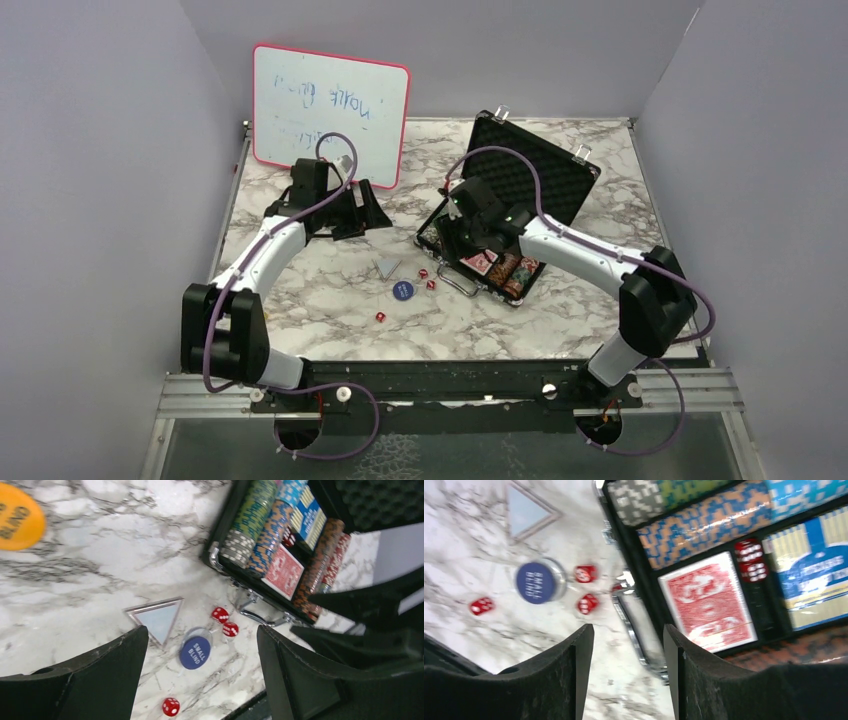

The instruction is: Pack up texas hold em set

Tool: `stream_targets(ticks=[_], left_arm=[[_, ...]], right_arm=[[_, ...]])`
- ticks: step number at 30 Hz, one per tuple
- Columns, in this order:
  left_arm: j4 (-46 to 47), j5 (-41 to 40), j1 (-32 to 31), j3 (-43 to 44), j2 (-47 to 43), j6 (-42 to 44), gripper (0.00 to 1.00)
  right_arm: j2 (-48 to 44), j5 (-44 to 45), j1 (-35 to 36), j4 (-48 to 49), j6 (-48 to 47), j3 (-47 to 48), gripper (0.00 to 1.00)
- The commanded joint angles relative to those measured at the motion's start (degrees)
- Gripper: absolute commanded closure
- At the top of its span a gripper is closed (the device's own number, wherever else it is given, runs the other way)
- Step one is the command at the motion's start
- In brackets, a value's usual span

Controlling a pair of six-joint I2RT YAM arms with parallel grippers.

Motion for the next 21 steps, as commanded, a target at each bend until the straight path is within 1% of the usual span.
stream_targets(ticks=[1,6,8,10,12,17,20,21], left_arm=[[-3.51,-12.14,0.3,2.45,-3.08,0.95,0.18],[-5.71,-18.9,0.85,2.17,-3.68,-0.35,0.18],[-6.97,-22.01,1.69,2.09,-3.73,-1.28,0.17],[-7.86,-24.41,2.43,1.4,-4.0,-1.9,0.16],[-8.92,-25.53,3.36,0.53,-4.41,-2.43,0.15],[-10.06,-24.27,5.07,-2.24,-5.64,-4.29,0.13],[-9.97,-23.47,5.32,-3.32,-5.38,-4.0,0.13],[-9.92,-23.39,5.36,-3.49,-5.26,-3.76,0.13]], right_arm=[[1.44,7.24,5.74,-0.31,14.32,3.15,0.44],[8.22,17.46,14.5,-6.8,24.26,8.83,0.42],[11.0,19.46,17.87,-8.28,26.72,11.25,0.41],[12.62,17.96,20.61,-5.26,24.22,11.83,0.41],[13.99,13.84,22.49,-0.95,19.53,11.58,0.41],[16.8,6.21,25.83,6.98,11.2,10.54,0.46],[20.57,5.74,26.03,4.7,11.66,12.92,0.53],[21.45,6.53,26.06,3.72,11.69,13.78,0.54]])
